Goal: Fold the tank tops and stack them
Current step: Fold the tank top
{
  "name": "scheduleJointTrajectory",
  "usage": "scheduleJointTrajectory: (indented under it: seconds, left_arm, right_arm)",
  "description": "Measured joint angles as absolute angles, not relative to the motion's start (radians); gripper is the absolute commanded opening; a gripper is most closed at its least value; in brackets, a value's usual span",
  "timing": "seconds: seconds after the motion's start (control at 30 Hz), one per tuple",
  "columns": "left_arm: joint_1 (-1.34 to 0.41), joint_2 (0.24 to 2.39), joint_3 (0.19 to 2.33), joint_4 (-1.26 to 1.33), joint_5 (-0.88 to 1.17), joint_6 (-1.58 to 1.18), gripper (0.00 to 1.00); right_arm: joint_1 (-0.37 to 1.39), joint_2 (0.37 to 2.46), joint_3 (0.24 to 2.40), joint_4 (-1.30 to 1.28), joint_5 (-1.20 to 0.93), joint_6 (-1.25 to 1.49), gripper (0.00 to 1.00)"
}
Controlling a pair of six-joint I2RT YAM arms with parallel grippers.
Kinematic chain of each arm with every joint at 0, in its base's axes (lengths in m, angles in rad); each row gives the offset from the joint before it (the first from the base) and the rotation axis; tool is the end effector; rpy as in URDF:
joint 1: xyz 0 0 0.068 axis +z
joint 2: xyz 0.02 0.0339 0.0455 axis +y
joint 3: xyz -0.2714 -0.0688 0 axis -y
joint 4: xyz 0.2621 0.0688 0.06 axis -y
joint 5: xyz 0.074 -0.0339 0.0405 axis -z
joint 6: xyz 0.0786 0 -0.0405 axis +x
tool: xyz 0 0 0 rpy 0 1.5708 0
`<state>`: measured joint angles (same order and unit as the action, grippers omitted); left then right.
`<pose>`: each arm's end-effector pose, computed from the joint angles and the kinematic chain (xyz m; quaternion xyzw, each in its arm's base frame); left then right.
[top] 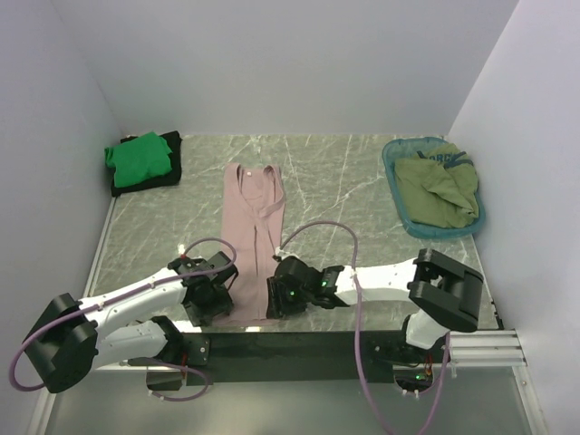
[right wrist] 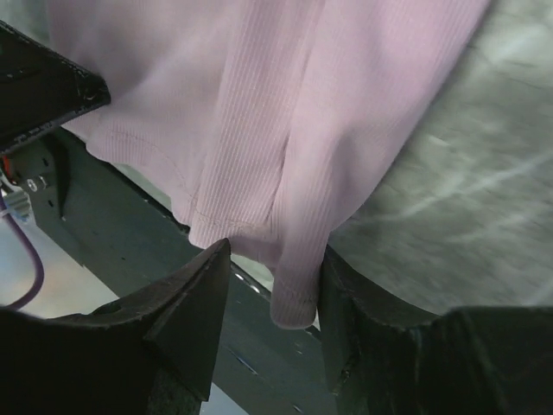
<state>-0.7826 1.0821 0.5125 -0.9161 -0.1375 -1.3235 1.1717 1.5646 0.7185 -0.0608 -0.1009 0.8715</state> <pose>0.1200 -0.1042 0.1110 -0.2691 0.9597 -0.0029 0.0806 0.1212 0.3079 0.1086 -0.1574 0.9311 0.3025 0.1292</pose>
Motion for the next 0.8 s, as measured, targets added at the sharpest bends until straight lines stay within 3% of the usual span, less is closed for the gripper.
scheduleJointTrajectory:
  seconds: [0.13,0.43,0.53,0.7,0.8]
  left_arm:
    - [-0.783,1.084,0.512,-0.908,-0.131,-1.316,0.53]
    - [-0.852,1.132,0.529,-0.832,-0.096,-1.298,0.12]
    - [-0.894,1.192,0.563,-0.791,-0.077,-1.295,0.05]
    - [-0.925,1.258,0.598,-0.709,-0.047,-1.302,0.04]
    - [-0.928,1.264,0.600,-0.677,-0.042,-1.316,0.18]
  right_arm:
    - [1.177,1.601,0.752,-0.066,-0.110,0.873,0.47]
    - [1.105,1.526,0.692,-0.111,-0.070,0.900,0.46]
    - [1.026,1.462,0.655,-0.170,-0.032,0.890,0.46]
    - [0.949,1.414,0.649,-0.268,0.043,0.850,0.47]
    - [0.938,1.391,0.649,-0.326,0.083,0.829,0.46]
